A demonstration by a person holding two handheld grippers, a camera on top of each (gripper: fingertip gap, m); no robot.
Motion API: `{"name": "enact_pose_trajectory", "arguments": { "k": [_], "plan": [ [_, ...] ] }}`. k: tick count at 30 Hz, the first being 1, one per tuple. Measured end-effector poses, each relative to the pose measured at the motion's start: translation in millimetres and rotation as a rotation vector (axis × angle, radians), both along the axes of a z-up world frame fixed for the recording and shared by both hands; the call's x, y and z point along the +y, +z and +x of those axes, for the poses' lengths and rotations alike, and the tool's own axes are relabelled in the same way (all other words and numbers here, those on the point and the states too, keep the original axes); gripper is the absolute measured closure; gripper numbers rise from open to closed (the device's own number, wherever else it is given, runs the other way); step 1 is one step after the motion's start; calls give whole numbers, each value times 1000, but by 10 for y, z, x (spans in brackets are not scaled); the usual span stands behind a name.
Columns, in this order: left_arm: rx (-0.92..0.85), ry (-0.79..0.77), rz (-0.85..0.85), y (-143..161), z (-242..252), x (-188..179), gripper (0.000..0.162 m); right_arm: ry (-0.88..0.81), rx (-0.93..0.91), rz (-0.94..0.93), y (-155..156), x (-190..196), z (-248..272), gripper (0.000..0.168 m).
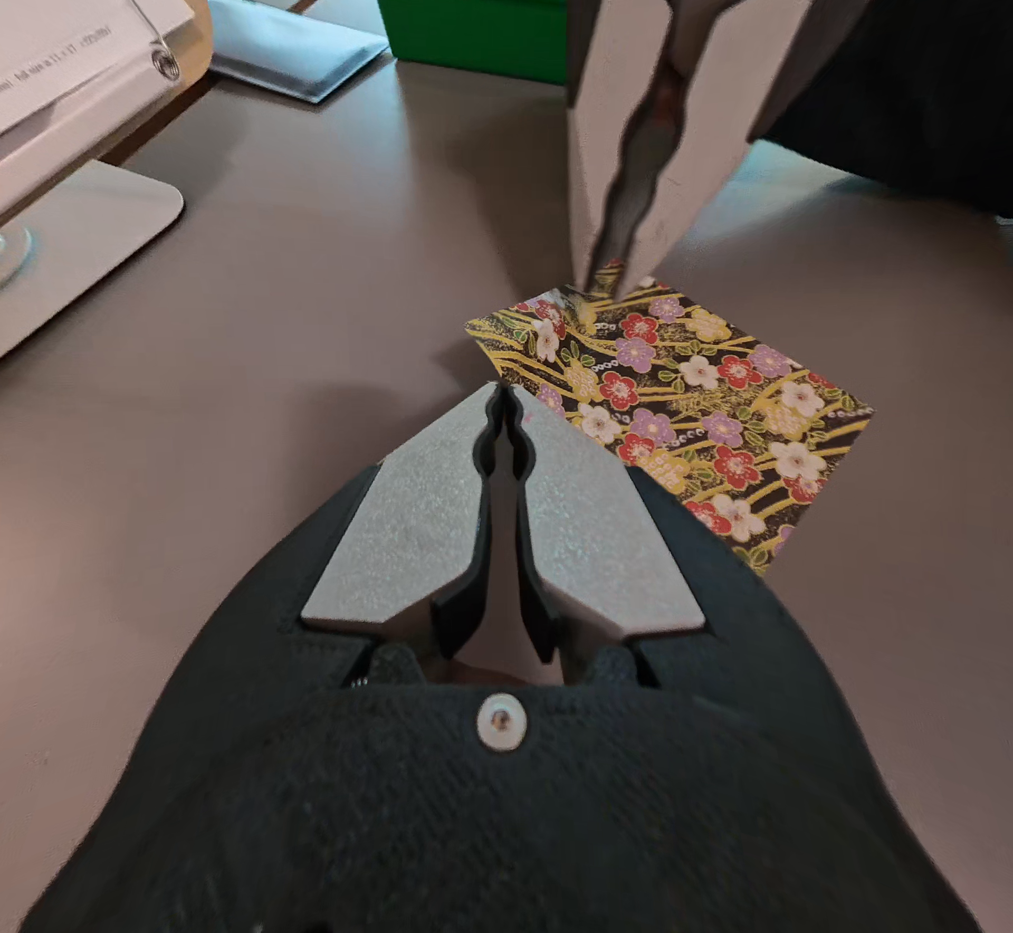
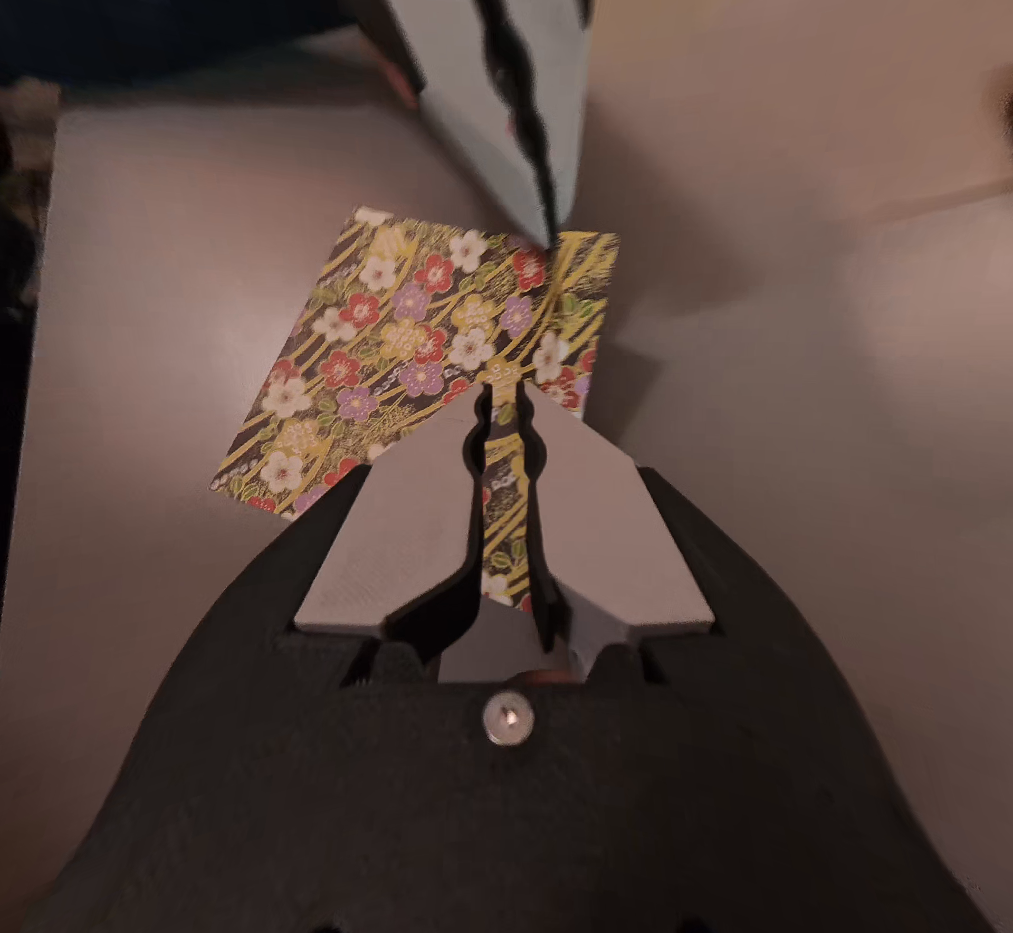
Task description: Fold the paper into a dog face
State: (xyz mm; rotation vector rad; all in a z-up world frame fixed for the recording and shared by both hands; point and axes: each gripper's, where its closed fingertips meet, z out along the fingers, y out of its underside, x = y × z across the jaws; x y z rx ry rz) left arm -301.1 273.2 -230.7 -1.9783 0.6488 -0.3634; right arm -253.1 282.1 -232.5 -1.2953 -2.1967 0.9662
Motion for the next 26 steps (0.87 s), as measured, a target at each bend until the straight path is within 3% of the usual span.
{"name": "enact_pose_trajectory", "arguments": {
  "k": [4,10,16,20,23,26],
  "plan": [
    [-5,-72,70,138,121,-81,162,-119,96,-130,191,131,-188,156],
    [45,-130,102,189,193,-90,162,-28,5,-350,94,-50,-186,147],
    [68,-118,94,171,166,-91,162,-14,8,-403,119,-65,-261,168],
    [59,-65,104,304,93,-142,159,-55,35,-393,134,0,-322,168],
    [23,-158,108,468,324,-405,162,-81,71,-366,153,61,-353,168],
    [139,-179,18,279,521,-511,162,-82,114,-376,214,82,-370,168]
  ]
}}
